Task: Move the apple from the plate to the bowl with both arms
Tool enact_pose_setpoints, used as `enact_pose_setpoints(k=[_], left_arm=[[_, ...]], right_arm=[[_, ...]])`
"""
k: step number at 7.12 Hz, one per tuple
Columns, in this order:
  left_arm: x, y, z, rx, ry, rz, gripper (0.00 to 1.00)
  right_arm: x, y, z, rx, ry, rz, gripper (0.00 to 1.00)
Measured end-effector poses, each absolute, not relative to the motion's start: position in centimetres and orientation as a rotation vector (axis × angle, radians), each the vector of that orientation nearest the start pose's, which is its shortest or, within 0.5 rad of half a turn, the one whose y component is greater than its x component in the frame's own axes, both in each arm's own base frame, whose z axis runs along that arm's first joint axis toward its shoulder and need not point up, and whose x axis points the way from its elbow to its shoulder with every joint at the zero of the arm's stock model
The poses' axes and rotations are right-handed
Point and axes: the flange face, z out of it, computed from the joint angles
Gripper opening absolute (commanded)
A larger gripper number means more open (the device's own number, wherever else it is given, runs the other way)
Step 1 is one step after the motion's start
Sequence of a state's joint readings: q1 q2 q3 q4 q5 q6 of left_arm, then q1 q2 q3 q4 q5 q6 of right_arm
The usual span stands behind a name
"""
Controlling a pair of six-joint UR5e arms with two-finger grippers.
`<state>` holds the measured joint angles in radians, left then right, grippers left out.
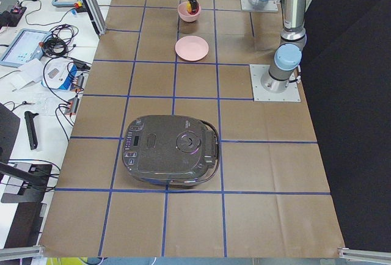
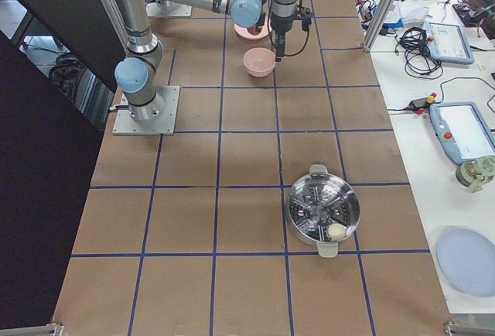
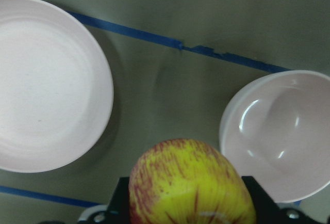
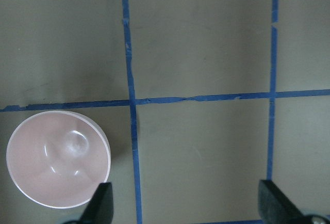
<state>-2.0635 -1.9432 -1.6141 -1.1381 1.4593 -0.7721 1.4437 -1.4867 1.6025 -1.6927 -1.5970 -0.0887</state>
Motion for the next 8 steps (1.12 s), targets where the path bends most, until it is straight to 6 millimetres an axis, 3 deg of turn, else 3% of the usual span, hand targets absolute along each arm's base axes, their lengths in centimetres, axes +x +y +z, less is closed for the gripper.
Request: enact_pose_setpoints(k=[2, 3, 4, 5, 8], left_arm=[[-46.8, -48.1, 27.7, -0.498, 3.236, 0.108, 0.20], [-48.8, -48.6, 26.4, -0.513, 3.239, 0.124, 0.27], [-50.1, -48.9, 25.0, -0.509, 3.233, 0.136, 0.45], [-50.5, -48.9, 23.8, -0.476, 3.220, 0.134, 0.99], [-50.3, -48.7, 22.7, -0.353, 3.210, 0.113, 1.00]], right_arm=[[5.7, -53.6, 46.4, 0.066, 3.201, -0.002, 1.00], [5.9, -53.4, 46.7, 0.064, 3.200, -0.002, 1.00], [5.9, -53.2, 46.6, 0.063, 3.201, 0.003, 1.00], [5.8, -53.1, 46.5, 0.062, 3.203, 0.010, 1.00], [5.4, -53.0, 46.3, 0.070, 3.215, 0.020, 1.00]])
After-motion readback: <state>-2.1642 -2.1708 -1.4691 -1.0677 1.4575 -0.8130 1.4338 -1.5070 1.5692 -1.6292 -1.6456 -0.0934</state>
